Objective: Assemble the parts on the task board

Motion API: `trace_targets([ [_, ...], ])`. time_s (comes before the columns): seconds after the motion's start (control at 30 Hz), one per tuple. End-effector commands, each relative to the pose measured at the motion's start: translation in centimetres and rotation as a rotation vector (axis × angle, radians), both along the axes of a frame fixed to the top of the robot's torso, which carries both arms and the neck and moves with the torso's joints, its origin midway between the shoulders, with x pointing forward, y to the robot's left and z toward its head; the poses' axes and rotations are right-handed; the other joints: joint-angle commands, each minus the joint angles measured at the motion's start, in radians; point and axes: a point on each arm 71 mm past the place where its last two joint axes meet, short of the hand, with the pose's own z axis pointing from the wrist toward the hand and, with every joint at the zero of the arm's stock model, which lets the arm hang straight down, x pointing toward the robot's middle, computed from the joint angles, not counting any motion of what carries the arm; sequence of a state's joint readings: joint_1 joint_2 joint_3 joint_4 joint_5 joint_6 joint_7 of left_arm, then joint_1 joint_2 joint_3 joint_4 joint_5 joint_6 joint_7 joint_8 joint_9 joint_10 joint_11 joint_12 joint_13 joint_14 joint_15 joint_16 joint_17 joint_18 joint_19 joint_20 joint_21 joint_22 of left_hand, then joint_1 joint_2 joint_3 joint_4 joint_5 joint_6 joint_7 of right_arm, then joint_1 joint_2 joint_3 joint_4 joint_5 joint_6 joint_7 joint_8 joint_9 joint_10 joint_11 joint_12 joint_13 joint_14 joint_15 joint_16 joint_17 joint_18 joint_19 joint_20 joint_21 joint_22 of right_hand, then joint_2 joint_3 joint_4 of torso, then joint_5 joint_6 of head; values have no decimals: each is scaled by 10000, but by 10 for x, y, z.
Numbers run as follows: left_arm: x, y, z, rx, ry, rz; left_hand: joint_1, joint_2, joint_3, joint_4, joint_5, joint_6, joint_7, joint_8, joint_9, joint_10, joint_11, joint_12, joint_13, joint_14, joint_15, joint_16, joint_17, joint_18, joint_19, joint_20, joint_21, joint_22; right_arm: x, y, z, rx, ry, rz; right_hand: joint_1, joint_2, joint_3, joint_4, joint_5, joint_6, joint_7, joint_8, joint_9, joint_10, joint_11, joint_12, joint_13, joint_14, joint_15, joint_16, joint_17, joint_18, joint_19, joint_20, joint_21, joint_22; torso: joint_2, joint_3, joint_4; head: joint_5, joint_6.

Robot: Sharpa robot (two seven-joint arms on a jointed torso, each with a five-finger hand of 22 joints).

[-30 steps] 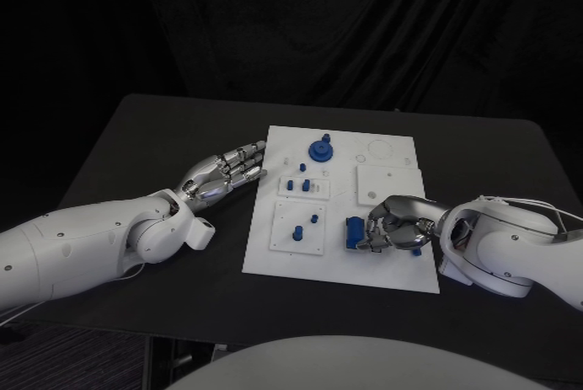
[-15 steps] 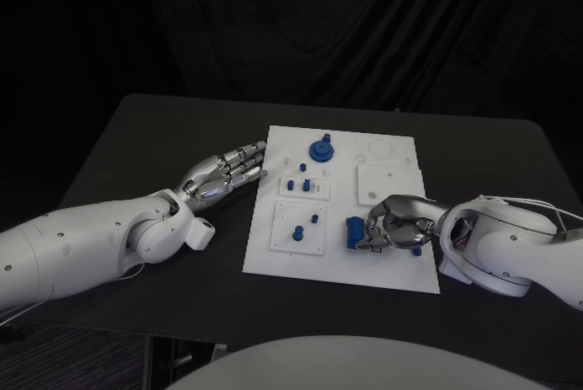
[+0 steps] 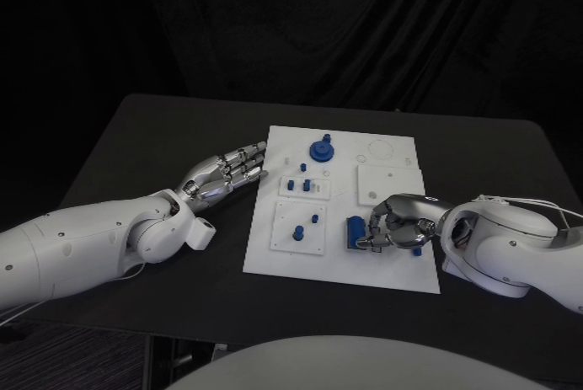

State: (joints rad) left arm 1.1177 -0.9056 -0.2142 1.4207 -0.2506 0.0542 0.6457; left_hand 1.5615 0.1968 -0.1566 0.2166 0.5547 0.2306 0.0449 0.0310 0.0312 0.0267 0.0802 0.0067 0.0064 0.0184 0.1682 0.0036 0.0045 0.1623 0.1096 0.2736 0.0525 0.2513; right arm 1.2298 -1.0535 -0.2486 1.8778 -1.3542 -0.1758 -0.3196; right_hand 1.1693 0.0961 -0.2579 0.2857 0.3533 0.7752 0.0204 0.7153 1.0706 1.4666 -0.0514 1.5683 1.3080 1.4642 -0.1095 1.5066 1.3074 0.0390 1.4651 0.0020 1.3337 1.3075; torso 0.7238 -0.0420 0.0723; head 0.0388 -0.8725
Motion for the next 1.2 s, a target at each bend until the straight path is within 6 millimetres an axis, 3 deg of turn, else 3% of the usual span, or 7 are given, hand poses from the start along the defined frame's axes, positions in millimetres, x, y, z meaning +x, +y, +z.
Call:
trace_targets([
  [0.03, -1, -2, 0, -141, 40, -157, -1, 68, 29, -35, -40, 5, 50, 46, 14, 35, 15, 12, 17, -26, 61, 24, 8, 128, 75, 4, 62, -4, 2, -3, 0, -404, -288, -216, 62, 57, 107, 14, 559, 99, -11, -62, -71, 1042, 37, 25, 2628, 721, 59, -34, 1041, 181, -14, 81, -61, 1876, 3, 7, 3, -1, -2],
  [0.13, -1, -2, -1, -143, 53, -171, -10, 74, 30, -27, -49, 16, 69, 47, 15, 38, 20, 13, 18, -26, 67, 24, 8, 126, 74, 7, 63, -9, 1, -2, 0, -374, -310, -157, 527, -82, 527, 56, 3472, 100, -103, -205, -250, 1042, -41, 25, 2628, 714, -4, -46, 1021, 185, -18, 24, -78, 1875, 5, 7, 10, -6, -2],
  [0.2, -1, -2, -1, -144, 63, -181, -10, 74, 30, -27, -49, 16, 69, 47, 15, 38, 20, 13, 18, -26, 67, 24, 8, 126, 74, 7, 63, -9, 1, -2, 0, -362, -314, -126, 654, -245, 752, 48, 4186, 116, -122, -228, -301, 1042, -67, 25, 2628, 716, -21, -43, 1032, 183, -15, 8, -77, 1877, 7, 6, 11, -6, -2],
  [0.53, -2, -2, -1, -139, 102, -199, -18, 83, 33, -20, -61, 33, 94, 50, 17, 41, 21, 14, 19, -25, 73, 24, 9, 123, 76, 10, 65, -9, 1, -1, -2, -465, -177, -24, 854, -470, 1016, 12, 4231, 132, -137, -230, -339, 1042, -80, 25, 2628, 707, -33, -59, 998, 186, -22, -3, -98, 1872, 10, 3, 4, 17, -2],
  [0.83, -2, -2, -2, -141, 116, -207, -18, 83, 33, -20, -61, 33, 94, 50, 17, 41, 21, 14, 19, -25, 73, 24, 9, 123, 76, 10, 65, -9, -1, -1, -5, -541, -41, 63, 1027, -897, 1263, 27, 4203, 251, -140, -139, -336, 1042, -77, 25, 2628, 700, -34, -72, 977, 188, -30, -7, -118, 1867, 5, 3, 16, -3, -2],
  [1.1, -2, -1, -2, -139, 125, -206, -26, 88, 36, -15, -69, 57, 127, 55, 20, 44, 17, 14, 19, -20, 80, 26, 10, 120, 80, 13, 68, -6, -1, -1, -4, -471, -94, 51, 353, -1227, 1326, 79, 4172, 382, -137, 32, -275, 1042, -70, 25, 2628, 711, -28, -60, 1006, 182, -14, 2, -101, 1875, 5, 5, 3, 16, -2],
  [1.2, -2, -1, -2, -142, 124, -203, -26, 88, 36, -15, -69, 57, 127, 55, 20, 44, 17, 14, 19, -20, 80, 26, 10, 120, 80, 13, 68, -6, -2, -1, -2, -295, -253, 7, 11, -1325, 1367, 76, 3843, 403, -138, 107, -240, 1042, -70, 25, 2628, 714, -27, -58, 1012, 182, -10, 2, -104, 1875, 6, 5, -3, 36, -2],
])
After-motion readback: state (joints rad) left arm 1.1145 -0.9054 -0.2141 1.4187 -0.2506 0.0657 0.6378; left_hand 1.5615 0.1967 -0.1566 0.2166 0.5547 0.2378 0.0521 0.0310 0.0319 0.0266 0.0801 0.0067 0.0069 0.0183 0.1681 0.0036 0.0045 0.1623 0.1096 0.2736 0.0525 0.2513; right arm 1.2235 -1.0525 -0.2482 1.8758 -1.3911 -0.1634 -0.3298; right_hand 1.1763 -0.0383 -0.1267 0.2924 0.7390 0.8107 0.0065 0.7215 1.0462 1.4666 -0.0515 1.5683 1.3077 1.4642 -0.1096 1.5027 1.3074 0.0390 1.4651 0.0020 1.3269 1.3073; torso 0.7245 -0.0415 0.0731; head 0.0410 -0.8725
